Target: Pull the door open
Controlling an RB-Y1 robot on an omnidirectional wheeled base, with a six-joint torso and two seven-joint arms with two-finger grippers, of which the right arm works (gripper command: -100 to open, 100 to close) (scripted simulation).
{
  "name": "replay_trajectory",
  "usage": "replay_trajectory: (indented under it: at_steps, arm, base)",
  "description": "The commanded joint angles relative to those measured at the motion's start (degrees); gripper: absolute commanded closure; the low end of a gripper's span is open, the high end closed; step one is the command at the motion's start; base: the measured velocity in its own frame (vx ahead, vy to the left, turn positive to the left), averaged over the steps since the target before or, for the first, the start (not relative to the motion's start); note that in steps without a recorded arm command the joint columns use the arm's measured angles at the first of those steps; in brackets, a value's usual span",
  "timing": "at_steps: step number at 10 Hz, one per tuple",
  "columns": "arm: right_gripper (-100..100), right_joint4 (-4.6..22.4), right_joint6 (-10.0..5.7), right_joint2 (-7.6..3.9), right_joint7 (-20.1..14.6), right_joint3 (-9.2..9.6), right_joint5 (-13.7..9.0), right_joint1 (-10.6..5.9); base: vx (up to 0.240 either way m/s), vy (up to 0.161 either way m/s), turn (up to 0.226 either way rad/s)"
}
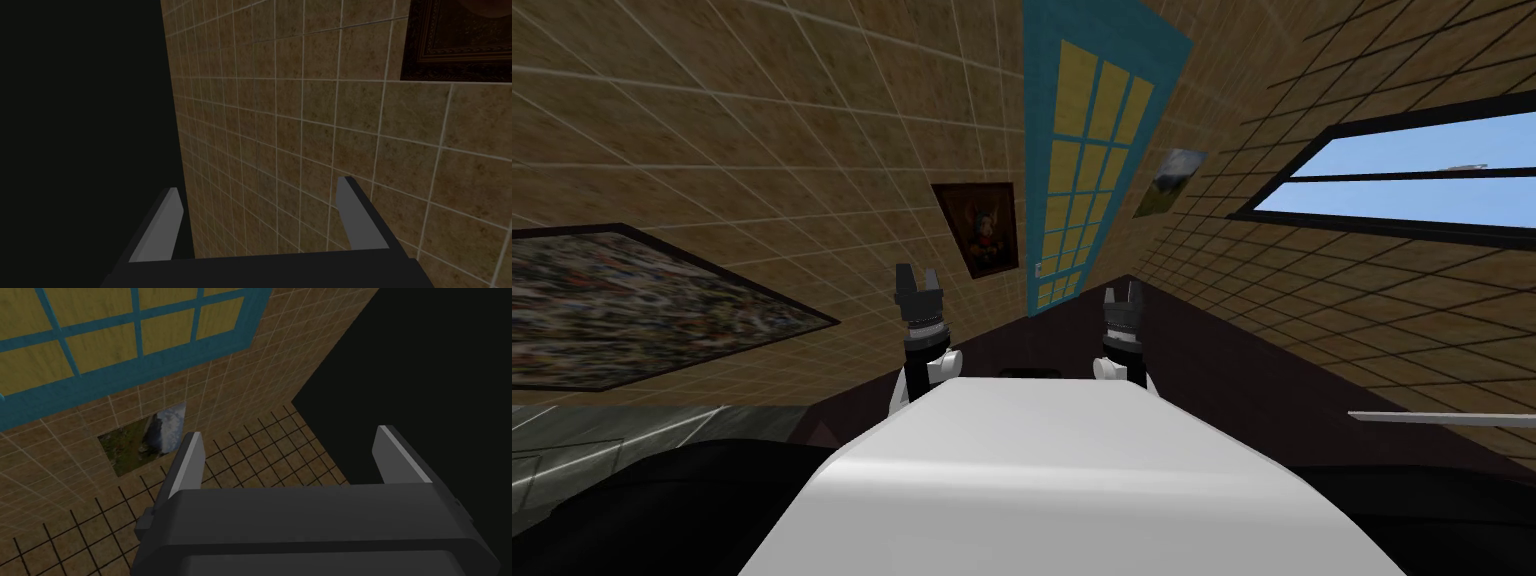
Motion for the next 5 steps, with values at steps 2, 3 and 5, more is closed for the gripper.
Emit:
replay_trajectory:
  at_steps: [2, 3, 5]
  arm:
    - [-100, 4.00, -1.08, -0.74, 3.36, -0.80, 1.37, -1.32]
    - [-100, 5.48, -1.45, -1.04, 4.62, -1.13, 1.89, -1.79]
    - [-100, 8.82, -2.29, -1.66, 7.47, -1.87, 3.08, -2.86]
  base:
    - [0.082, -0.011, 0.077]
    - [0.094, -0.015, 0.097]
    - [0.093, -0.009, 0.098]
